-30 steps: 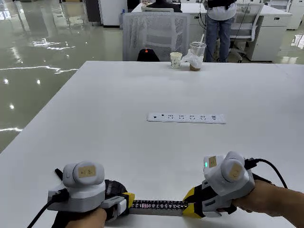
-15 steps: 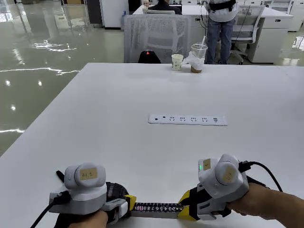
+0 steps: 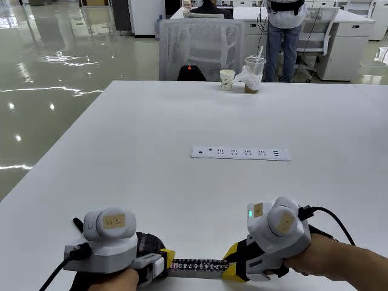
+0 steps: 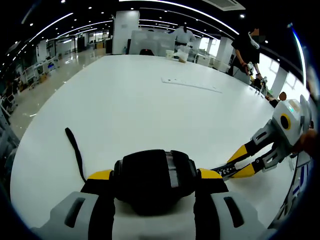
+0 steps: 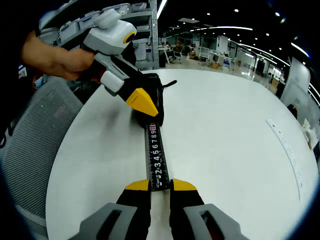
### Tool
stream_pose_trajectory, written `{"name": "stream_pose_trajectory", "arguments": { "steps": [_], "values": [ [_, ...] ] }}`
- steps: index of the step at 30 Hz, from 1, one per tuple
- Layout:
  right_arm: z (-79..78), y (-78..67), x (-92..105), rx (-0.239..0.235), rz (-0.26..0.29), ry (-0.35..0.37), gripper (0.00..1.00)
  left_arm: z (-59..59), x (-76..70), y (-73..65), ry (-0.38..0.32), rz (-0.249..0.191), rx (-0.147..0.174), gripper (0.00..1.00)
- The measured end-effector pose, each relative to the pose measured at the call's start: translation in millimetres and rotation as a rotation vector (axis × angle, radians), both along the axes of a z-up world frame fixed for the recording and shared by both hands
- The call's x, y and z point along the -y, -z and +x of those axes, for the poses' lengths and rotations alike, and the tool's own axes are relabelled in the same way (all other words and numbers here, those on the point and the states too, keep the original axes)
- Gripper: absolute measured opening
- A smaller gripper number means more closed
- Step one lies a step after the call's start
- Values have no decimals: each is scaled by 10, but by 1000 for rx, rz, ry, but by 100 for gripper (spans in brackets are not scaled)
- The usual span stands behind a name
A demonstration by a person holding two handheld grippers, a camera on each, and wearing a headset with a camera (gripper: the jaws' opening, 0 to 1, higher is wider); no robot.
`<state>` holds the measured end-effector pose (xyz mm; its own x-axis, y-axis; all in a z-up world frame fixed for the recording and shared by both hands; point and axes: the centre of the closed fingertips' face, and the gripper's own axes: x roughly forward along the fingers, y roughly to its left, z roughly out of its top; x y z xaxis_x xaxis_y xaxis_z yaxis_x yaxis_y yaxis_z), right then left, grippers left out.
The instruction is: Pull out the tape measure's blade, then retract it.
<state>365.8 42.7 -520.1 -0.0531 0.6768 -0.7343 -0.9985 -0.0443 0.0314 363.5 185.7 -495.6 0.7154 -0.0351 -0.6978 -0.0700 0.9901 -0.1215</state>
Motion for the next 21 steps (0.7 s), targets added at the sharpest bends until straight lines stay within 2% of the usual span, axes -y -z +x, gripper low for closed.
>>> {"name": "stream_pose_trajectory", "arguments": {
  "steps": [21],
  "values": [
    [-18, 14, -186, -3, 13, -6, 10, -2, 6, 1, 0, -4, -4, 59]
  ]
}}
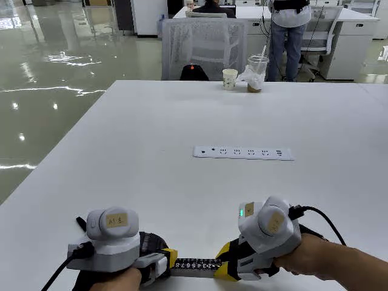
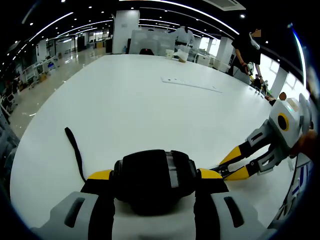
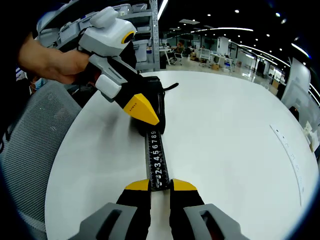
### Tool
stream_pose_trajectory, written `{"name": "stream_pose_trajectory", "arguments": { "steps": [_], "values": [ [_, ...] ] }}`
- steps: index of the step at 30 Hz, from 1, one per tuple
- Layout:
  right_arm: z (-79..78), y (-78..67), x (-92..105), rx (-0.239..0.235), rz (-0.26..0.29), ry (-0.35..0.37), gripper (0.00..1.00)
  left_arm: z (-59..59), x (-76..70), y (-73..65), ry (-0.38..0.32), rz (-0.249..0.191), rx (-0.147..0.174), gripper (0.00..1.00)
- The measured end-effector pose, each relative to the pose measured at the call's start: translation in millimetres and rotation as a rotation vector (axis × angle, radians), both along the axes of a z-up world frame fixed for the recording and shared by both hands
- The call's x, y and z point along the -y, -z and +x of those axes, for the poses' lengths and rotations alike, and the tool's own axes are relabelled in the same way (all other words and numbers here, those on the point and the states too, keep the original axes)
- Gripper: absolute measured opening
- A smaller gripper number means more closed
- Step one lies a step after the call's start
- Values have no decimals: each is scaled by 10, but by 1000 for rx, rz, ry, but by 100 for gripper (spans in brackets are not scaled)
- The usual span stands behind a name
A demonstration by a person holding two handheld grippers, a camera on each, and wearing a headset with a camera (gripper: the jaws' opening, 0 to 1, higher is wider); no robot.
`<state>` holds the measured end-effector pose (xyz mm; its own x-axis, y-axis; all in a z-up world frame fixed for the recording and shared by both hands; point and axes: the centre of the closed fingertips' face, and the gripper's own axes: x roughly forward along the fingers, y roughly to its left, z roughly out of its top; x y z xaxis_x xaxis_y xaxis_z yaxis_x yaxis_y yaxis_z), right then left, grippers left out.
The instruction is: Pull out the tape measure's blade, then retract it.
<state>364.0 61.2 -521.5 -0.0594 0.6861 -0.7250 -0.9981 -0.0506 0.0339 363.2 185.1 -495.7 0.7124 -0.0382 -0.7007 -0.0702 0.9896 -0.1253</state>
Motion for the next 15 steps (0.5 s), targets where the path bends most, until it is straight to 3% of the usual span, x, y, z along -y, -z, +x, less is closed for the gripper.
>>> {"name": "stream_pose_trajectory", "arguments": {
  "steps": [15],
  "values": [
    [-27, -1, -193, 1, 17, -3, 10, 7, 6, 3, -2, -5, -3, 59]
  ]
}}
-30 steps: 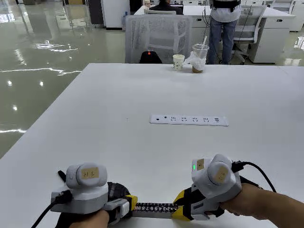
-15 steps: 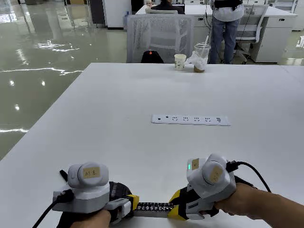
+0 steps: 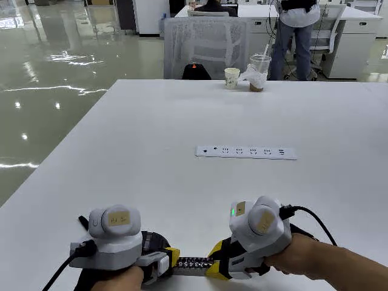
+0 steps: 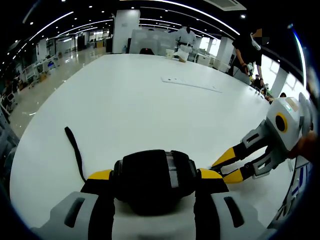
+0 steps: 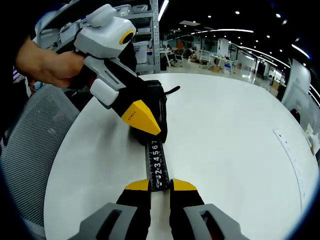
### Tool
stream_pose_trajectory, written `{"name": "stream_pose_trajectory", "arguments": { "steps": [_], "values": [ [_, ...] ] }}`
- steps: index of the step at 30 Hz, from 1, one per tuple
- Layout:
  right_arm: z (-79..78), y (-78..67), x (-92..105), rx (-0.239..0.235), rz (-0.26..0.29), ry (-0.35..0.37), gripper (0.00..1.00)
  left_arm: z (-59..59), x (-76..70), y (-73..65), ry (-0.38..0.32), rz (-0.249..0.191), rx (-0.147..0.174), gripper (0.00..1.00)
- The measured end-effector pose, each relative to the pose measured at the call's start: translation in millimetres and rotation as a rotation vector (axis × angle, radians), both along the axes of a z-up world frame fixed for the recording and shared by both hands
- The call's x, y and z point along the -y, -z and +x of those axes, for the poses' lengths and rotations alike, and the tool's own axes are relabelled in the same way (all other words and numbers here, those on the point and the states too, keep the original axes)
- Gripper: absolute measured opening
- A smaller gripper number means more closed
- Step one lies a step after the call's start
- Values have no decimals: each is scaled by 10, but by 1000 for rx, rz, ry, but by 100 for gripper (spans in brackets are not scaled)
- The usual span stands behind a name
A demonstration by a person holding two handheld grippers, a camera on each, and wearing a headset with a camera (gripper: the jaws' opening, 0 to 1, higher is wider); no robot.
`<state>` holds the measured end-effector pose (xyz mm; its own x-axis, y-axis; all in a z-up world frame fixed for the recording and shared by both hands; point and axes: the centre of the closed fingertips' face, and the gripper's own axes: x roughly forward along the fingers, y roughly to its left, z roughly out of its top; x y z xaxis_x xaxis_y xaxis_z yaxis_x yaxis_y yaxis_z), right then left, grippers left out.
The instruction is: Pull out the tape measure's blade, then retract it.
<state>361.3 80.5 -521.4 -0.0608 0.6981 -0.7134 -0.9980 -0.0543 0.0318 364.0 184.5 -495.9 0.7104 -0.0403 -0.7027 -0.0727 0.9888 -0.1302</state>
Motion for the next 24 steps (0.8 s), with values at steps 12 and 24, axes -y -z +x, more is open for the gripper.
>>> {"name": "stream_pose_trajectory", "arguments": {
  "steps": [12, 24],
  "values": [
    [-17, 6, -147, 1, 7, -9, 10, -1, -4, 0, -2, -5, -1, 59],
    [-50, -3, -294, 2, 18, -21, 10, -8, -15, -1, 0, -10, -2, 59]
  ]
}}
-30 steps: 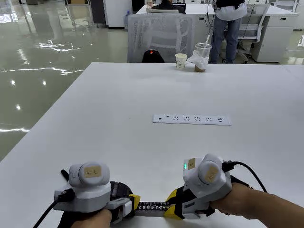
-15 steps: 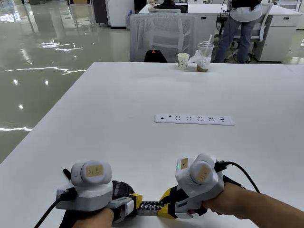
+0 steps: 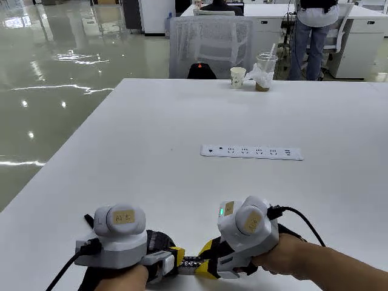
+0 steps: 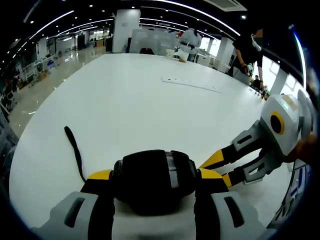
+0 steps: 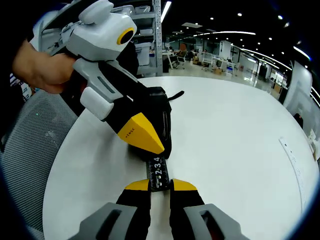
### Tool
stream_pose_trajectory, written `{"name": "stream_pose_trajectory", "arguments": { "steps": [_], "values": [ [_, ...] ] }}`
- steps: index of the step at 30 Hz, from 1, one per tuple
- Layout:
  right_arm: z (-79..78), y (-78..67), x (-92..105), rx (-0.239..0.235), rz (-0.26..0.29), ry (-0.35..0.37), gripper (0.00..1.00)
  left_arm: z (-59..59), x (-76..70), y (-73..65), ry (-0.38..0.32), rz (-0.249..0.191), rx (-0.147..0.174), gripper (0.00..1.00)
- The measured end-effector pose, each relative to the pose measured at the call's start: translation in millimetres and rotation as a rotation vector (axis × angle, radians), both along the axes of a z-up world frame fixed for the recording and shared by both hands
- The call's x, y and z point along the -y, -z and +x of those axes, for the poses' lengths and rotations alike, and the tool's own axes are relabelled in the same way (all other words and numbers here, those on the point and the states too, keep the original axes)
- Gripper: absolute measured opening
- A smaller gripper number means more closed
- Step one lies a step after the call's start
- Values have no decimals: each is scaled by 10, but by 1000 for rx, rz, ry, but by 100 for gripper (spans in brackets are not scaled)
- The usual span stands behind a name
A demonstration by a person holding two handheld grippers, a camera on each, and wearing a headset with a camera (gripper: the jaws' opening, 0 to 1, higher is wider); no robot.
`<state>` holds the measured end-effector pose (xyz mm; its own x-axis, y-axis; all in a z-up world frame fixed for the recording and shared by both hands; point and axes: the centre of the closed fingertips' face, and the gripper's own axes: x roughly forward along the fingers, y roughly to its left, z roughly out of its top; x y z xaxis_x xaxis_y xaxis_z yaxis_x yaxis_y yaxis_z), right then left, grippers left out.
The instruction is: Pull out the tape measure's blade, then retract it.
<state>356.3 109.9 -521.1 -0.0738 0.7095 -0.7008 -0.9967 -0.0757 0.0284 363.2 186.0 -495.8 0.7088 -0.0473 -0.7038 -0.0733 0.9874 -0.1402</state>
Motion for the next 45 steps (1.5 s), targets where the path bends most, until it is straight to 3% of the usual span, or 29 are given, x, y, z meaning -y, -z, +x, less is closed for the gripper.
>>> {"name": "stream_pose_trajectory", "arguments": {
  "steps": [28, 45],
  "values": [
    [-46, 0, -255, 15, 13, -29, 11, 4, -5, -3, 2, -9, -5, 59],
    [-50, 7, -265, 42, -2, -38, 12, 3, 6, 6, 10, -1, -13, 61]
  ]
}}
